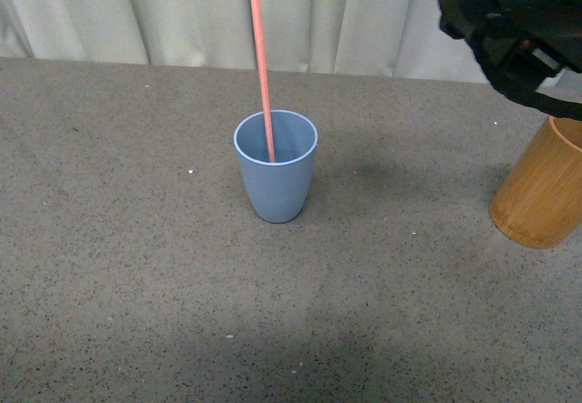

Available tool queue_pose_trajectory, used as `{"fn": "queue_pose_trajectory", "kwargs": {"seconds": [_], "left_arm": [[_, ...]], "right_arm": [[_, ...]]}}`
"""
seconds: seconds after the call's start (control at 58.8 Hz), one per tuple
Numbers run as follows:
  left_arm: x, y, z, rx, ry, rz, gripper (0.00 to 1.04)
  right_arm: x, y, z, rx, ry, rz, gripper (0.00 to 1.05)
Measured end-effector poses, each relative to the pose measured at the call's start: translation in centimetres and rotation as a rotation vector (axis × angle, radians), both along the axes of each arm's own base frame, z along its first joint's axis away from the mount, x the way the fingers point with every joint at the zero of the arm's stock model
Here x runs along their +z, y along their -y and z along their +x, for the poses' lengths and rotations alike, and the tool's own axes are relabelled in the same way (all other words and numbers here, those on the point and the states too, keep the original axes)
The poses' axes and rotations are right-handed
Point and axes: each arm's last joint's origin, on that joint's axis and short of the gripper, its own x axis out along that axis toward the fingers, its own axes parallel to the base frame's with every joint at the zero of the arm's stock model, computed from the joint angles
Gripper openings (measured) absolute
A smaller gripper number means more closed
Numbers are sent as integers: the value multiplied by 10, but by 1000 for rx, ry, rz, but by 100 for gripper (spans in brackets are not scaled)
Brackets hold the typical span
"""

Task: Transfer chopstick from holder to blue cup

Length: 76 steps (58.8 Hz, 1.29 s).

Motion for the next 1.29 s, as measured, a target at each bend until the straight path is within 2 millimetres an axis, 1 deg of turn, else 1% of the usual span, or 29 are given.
{"fn": "queue_pose_trajectory", "kwargs": {"seconds": [0.068, 0.119, 0.17, 0.187, 0.238, 0.255, 0.272, 0.306, 0.323, 0.34, 0.391, 0.425, 0.459, 0.527, 0.595, 0.612, 0.663, 0.935, 0.969, 1.054, 1.105, 1.122, 1.156, 1.207, 1.241, 1.292], "left_arm": [[0, 0, 0, 0, 0, 0, 98], [0, 0, 0, 0, 0, 0, 98], [0, 0, 0, 0, 0, 0, 98], [0, 0, 0, 0, 0, 0, 98], [0, 0, 0, 0, 0, 0, 98], [0, 0, 0, 0, 0, 0, 98], [0, 0, 0, 0, 0, 0, 98], [0, 0, 0, 0, 0, 0, 98], [0, 0, 0, 0, 0, 0, 98], [0, 0, 0, 0, 0, 0, 98], [0, 0, 0, 0, 0, 0, 98], [0, 0, 0, 0, 0, 0, 98], [0, 0, 0, 0, 0, 0, 98], [0, 0, 0, 0, 0, 0, 98], [0, 0, 0, 0, 0, 0, 98], [0, 0, 0, 0, 0, 0, 98], [0, 0, 0, 0, 1, 0, 98], [0, 0, 0, 0, 1, 0, 98], [0, 0, 0, 0, 1, 0, 98], [0, 0, 0, 0, 1, 0, 98], [0, 0, 0, 0, 1, 0, 98], [0, 0, 0, 0, 1, 0, 98], [0, 0, 0, 0, 1, 0, 98], [0, 0, 0, 0, 1, 0, 98], [0, 0, 0, 0, 1, 0, 98], [0, 0, 0, 0, 1, 0, 98]], "right_arm": [[0, 10, -5, -8, 17, -20, 94], [-2, 26, -14, 11, 167, -96, 84], [-4, 48, -35, 49, 286, -232, 73], [-3, 59, -48, 50, 333, -281, 68], [0, 74, -67, 52, 391, -349, 61], [1, 81, -78, 49, 415, -373, 57], [1, 85, -83, 50, 421, -391, 55], [-2, 98, -105, 59, 418, -433, 48], [-3, 101, -110, 63, 411, -438, 46], [-7, 108, -122, 74, 392, -455, 43], [-17, 119, -143, 99, 339, -484, 36], [-27, 131, -164, 125, 283, -497, 28], [-32, 138, -177, 134, 249, -497, 23], [-27, 147, -196, 118, 239, -500, 13], [-18, 150, -216, 89, 310, -510, 0], [-16, 150, -221, 86, 339, -515, 1], [-13, 150, -228, 81, 383, -519, 1], [-12, 150, -229, 74, 401, -522, 1], [-12, 150, -229, 74, 401, -523, 5], [-12, 150, -229, 75, 401, -523, 20], [-12, 150, -229, 75, 401, -523, 27], [-12, 150, -229, 75, 401, -523, 33], [-12, 150, -229, 75, 401, -523, 40], [-12, 150, -229, 75, 401, -523, 47], [-12, 150, -229, 75, 401, -523, 56], [-12, 150, -229, 75, 401, -523, 67]]}}
